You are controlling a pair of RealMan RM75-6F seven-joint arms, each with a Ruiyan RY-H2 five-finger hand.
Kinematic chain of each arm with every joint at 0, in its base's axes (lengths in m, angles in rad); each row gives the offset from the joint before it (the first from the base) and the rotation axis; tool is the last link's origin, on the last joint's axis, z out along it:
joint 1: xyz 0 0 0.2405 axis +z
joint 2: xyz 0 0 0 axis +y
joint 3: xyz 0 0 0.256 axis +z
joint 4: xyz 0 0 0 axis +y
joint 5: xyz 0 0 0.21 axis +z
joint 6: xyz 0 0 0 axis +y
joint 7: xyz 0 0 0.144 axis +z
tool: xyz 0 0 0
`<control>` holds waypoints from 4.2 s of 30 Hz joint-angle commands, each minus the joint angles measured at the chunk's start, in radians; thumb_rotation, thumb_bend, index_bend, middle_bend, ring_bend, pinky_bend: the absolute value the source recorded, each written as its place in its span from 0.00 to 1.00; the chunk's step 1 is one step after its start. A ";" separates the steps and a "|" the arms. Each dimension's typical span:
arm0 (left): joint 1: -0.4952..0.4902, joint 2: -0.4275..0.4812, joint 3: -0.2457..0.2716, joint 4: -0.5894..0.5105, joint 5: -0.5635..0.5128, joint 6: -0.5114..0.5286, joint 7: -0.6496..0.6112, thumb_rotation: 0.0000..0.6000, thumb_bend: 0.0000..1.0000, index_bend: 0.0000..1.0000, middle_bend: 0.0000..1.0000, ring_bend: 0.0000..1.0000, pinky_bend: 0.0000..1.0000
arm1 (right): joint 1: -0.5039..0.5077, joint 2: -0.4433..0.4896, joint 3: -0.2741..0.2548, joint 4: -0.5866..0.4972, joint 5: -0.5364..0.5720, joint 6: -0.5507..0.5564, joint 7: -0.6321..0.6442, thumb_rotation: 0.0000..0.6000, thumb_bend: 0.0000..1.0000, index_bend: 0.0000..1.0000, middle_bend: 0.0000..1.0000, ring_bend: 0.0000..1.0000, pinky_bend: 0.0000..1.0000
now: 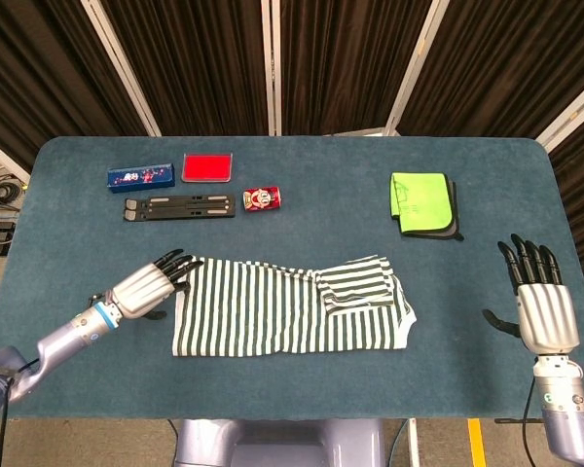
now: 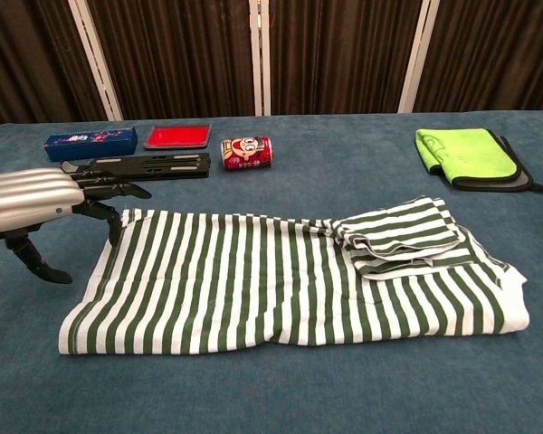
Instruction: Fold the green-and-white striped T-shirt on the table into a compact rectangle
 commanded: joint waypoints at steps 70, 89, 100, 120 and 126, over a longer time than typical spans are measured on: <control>-0.053 -0.100 0.103 0.139 -0.050 0.066 0.002 1.00 0.52 0.87 0.00 0.00 0.00 | -0.058 0.010 0.069 -0.033 -0.044 -0.014 0.025 1.00 0.00 0.15 0.00 0.00 0.00; 0.181 0.033 0.105 0.223 -0.143 0.175 -0.082 1.00 0.52 0.87 0.00 0.00 0.00 | -0.064 0.024 0.058 -0.061 -0.056 -0.032 -0.005 1.00 0.00 0.00 0.00 0.00 0.00; 0.278 0.032 0.078 0.376 -0.208 0.108 -0.176 1.00 0.53 0.87 0.00 0.00 0.00 | -0.070 0.020 0.051 -0.076 -0.072 -0.026 -0.026 1.00 0.00 0.00 0.00 0.00 0.00; 0.171 -0.035 -0.012 0.271 -0.212 0.288 -0.182 1.00 0.53 0.88 0.00 0.00 0.00 | -0.075 0.037 0.059 -0.086 -0.067 -0.032 0.009 1.00 0.00 0.00 0.00 0.00 0.00; 0.052 -0.056 -0.041 0.085 -0.183 0.251 -0.072 1.00 0.53 0.88 0.00 0.00 0.00 | -0.077 0.047 0.068 -0.082 -0.051 -0.039 0.035 1.00 0.00 0.00 0.00 0.00 0.00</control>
